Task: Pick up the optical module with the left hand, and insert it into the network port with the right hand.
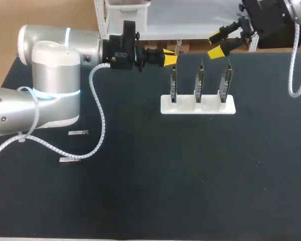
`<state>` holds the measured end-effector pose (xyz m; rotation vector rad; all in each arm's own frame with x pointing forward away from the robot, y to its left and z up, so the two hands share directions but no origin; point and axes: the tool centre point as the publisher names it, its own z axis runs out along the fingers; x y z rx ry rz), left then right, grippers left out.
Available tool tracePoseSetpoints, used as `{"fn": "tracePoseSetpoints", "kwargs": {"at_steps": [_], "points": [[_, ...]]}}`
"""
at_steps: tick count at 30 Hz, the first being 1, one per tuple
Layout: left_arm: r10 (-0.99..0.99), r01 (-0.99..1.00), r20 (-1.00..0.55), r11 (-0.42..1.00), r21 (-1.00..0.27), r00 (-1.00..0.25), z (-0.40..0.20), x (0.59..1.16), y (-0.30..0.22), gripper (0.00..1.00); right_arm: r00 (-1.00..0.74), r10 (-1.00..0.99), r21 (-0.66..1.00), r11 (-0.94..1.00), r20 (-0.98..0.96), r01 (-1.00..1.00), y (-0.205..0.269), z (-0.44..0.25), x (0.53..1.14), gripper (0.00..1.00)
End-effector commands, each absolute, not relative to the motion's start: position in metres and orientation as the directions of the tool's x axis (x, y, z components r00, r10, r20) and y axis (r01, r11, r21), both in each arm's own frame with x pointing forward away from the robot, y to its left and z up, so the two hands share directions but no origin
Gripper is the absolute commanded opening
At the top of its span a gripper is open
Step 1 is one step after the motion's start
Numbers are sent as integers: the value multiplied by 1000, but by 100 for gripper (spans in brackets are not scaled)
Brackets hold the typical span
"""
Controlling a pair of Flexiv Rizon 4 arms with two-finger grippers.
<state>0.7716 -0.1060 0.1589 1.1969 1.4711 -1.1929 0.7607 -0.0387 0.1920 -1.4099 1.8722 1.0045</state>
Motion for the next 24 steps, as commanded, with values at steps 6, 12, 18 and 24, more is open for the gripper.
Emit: {"fn": "tracePoseSetpoints", "kwargs": {"at_steps": [6, 12, 18, 24], "points": [[152, 986, -976, 79, -147, -158, 159, 772, -106, 0, -220, -511, 168, 147, -831, -975, -23, 190, 761, 100], [152, 986, -976, 79, -147, -158, 159, 772, -106, 0, -199, -510, 150, 136, -837, -979, -12, 191, 763, 100], [152, 986, -976, 79, -147, -158, 159, 772, -106, 0, -182, -501, 155, 95, -846, -983, -2, 194, 765, 100], [152, 986, -976, 79, -147, -158, 159, 772, -106, 0, -163, -495, 156, 55, -853, -986, 7, 197, 767, 100]]}}
